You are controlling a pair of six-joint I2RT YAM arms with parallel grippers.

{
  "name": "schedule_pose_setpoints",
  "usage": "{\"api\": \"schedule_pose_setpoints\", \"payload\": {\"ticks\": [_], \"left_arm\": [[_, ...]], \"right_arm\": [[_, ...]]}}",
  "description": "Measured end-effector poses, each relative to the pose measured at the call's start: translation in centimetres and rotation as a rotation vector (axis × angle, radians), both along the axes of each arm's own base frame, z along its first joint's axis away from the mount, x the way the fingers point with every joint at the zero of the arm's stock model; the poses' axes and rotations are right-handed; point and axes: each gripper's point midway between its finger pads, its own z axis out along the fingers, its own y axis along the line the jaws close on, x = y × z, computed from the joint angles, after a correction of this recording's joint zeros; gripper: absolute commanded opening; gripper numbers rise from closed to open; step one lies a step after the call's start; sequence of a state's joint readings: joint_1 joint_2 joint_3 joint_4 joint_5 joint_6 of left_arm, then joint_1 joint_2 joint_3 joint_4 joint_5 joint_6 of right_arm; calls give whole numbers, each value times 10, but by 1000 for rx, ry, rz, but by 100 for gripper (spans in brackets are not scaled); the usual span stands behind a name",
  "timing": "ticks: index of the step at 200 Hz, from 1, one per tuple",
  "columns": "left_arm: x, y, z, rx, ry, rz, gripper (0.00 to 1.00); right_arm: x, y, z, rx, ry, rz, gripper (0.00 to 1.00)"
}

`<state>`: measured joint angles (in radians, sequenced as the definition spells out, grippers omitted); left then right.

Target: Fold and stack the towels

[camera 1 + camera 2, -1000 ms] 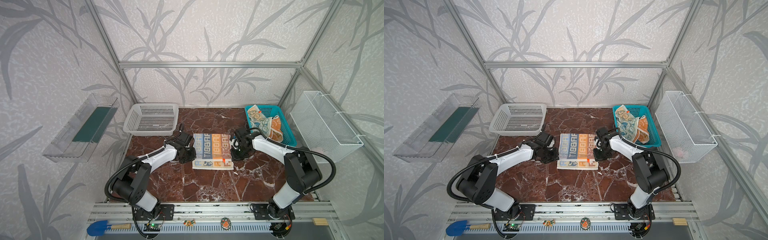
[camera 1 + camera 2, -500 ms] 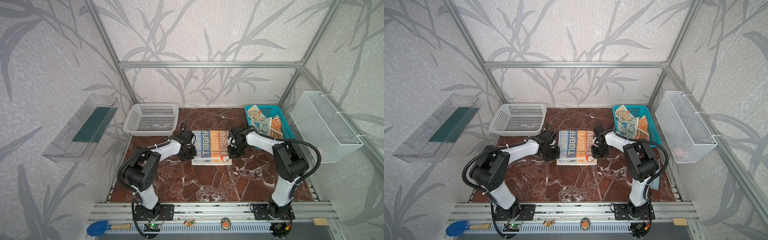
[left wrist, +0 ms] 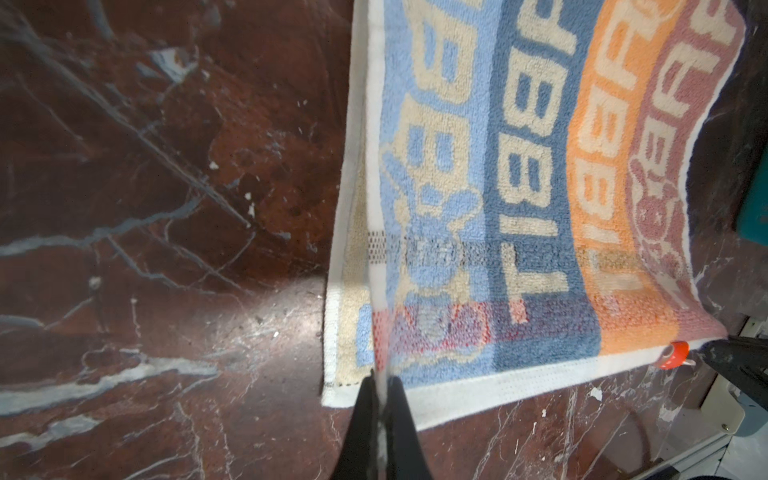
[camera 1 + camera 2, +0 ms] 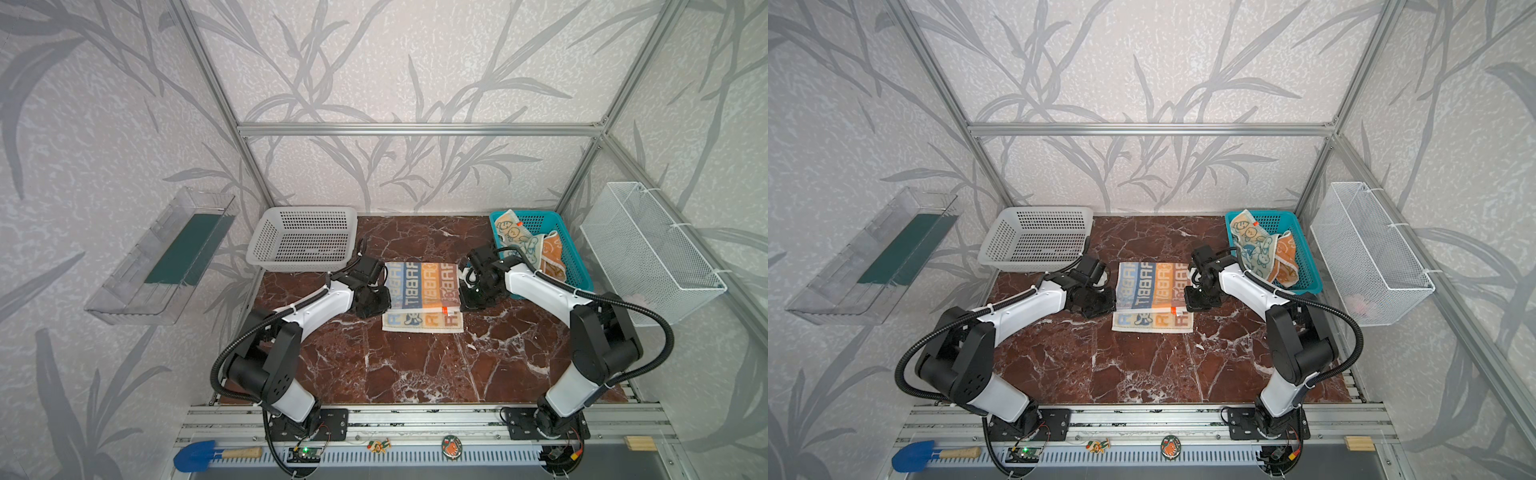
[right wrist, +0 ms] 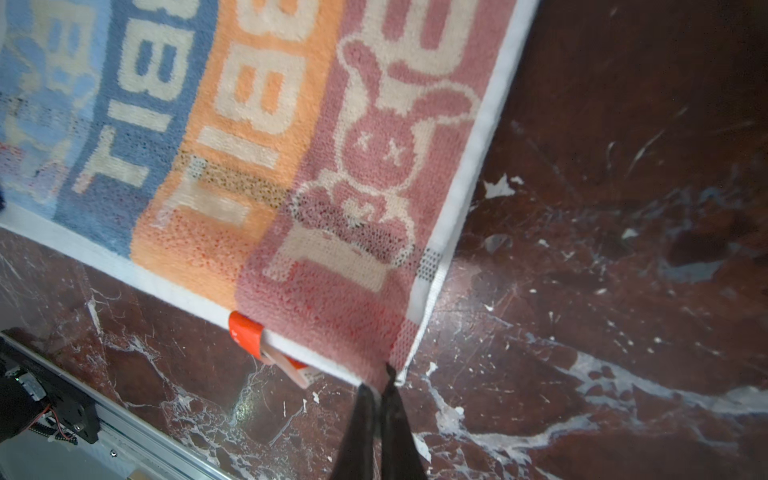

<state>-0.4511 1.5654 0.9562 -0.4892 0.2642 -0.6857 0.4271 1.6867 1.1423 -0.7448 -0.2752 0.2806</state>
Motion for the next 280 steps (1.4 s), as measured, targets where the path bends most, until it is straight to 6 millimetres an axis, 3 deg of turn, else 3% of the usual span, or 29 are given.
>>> {"api": "schedule_pose_setpoints", "payload": {"ticks": [56, 99, 120, 150, 179, 198, 219, 237, 280], "left_arm": [[-29, 1, -28, -11, 73, -12, 0], [-27, 0, -45, 3, 109, -7, 0], [-10, 1, -43, 12, 100, 8, 0], [24, 9, -30, 29, 74, 40, 0], [60, 17, 8, 33, -15, 58, 0], [70, 20, 30, 35, -69, 59, 0], [62, 23, 42, 31, -90, 54, 0], [45, 24, 42, 26, -83, 43, 0], [2, 28, 12, 9, 0, 20, 0]], "right_arm": [[-27, 1, -31, 8, 75, 12, 1], [-25, 5, -51, 1, 125, -1, 0], [-13, 10, -50, 2, 120, -4, 0], [15, 21, -37, 10, 80, -6, 0], [46, 32, 1, 30, -7, -5, 0], [55, 35, 22, 46, -59, -1, 0], [48, 32, 35, 53, -73, 1, 1], [37, 27, 36, 55, -69, 2, 1], [-5, 26, 8, 62, 7, 33, 1]]}}
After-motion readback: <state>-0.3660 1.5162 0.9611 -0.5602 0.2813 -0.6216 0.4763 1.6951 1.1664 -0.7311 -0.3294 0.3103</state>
